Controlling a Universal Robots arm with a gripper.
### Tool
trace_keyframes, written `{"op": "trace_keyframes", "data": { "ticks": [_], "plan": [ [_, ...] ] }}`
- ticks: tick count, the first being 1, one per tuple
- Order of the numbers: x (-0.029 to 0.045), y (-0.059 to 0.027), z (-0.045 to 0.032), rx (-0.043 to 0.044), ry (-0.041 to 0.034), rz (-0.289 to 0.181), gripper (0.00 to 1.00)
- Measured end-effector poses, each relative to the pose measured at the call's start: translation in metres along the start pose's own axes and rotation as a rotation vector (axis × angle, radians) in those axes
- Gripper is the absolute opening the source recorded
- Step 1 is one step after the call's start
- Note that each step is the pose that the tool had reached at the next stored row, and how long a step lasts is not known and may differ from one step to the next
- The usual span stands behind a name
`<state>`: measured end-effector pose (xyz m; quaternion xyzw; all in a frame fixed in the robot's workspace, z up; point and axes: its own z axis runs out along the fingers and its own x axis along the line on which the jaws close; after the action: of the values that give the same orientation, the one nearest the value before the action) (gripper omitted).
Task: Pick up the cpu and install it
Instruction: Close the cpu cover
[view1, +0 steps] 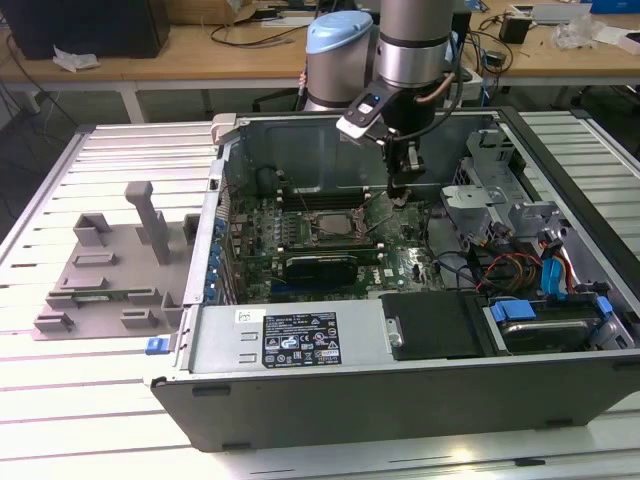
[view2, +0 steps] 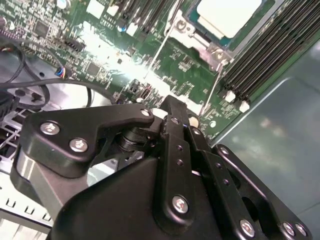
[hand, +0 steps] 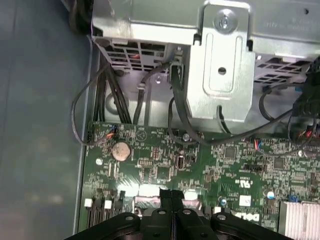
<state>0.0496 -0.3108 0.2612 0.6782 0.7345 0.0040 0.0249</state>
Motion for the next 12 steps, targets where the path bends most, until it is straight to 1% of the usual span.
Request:
{"op": "trace_keyframes", "data": {
  "ticks": [5,8,9,11,12],
  "plan": [
    [-0.0008,0.0098,0.0004,0.0002,0.0003,0.0,0.11],
    [-0.0013,0.0158,0.0018,0.0001,0.0056,0.0,0.11],
    [-0.0017,0.0169,0.0043,0.0,0.0081,0.001,0.11],
    [-0.0019,0.0168,0.0123,0.0005,0.0078,0.01,0.11],
    [-0.0017,0.0168,0.0151,0.0007,0.0079,0.013,0.11]
  ]
}}
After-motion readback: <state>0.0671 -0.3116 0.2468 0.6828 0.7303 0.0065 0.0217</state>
